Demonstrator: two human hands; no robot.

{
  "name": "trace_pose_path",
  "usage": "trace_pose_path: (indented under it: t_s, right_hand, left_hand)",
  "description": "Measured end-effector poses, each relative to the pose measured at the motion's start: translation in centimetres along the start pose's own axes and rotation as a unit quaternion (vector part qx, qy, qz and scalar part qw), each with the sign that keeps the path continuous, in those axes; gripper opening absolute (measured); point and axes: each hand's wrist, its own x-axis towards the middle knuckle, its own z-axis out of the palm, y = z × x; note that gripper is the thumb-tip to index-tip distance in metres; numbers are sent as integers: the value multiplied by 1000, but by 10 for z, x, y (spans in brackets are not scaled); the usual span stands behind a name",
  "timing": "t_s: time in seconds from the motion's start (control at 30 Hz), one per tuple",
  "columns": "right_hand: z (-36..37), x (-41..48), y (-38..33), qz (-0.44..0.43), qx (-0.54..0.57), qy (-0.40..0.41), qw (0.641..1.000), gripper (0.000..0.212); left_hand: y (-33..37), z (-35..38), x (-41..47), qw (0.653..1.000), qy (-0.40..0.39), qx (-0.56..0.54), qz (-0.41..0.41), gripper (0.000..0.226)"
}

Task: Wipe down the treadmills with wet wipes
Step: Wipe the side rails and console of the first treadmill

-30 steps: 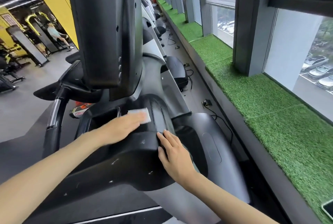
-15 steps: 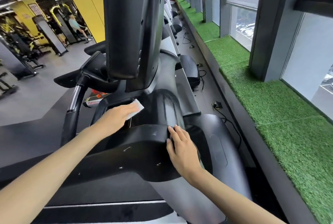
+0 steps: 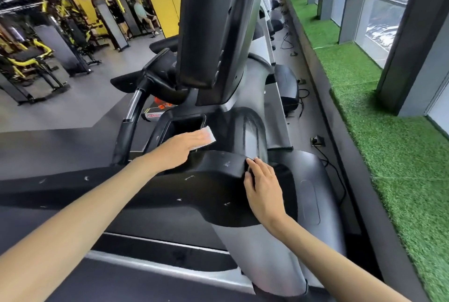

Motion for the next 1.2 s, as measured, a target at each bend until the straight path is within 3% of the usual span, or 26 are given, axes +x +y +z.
trace_pose_path:
  t_s: [0.13, 0.33, 0.4, 0.47, 0.63, 0.8, 1.03, 1.2]
  right_hand:
    - [10, 6, -16, -64, -20, 31, 997, 43]
    - [29, 15, -60, -210, -105, 16, 972, 45]
    - [38, 19, -72, -229, -118, 21, 966, 44]
    - [51, 22, -82, -225, -122, 36, 966, 44]
    - [89, 24, -111, -205, -127, 89, 966, 40]
    - [134, 27, -131, -199, -159, 154, 955, 33]
    - [150, 35, -128, -192, -224, 220, 930, 24]
    - [151, 40, -130, -189, -215, 271, 919, 27]
  left_hand:
    - [7, -4, -7, 999, -8, 48, -4, 99]
    - [27, -17, 22, 987, 59, 148, -19, 81]
    - [20, -21, 33, 978, 106, 179, 31, 72]
    - [3, -18, 43, 966, 122, 213, 77, 64]
    - [-48, -27, 29, 961, 109, 221, 124, 77]
    - [-104, -56, -7, 967, 61, 231, 94, 79]
    - [-83, -37, 25, 959, 72, 223, 158, 81]
    - [-129, -64, -6, 968, 72, 184, 156, 86]
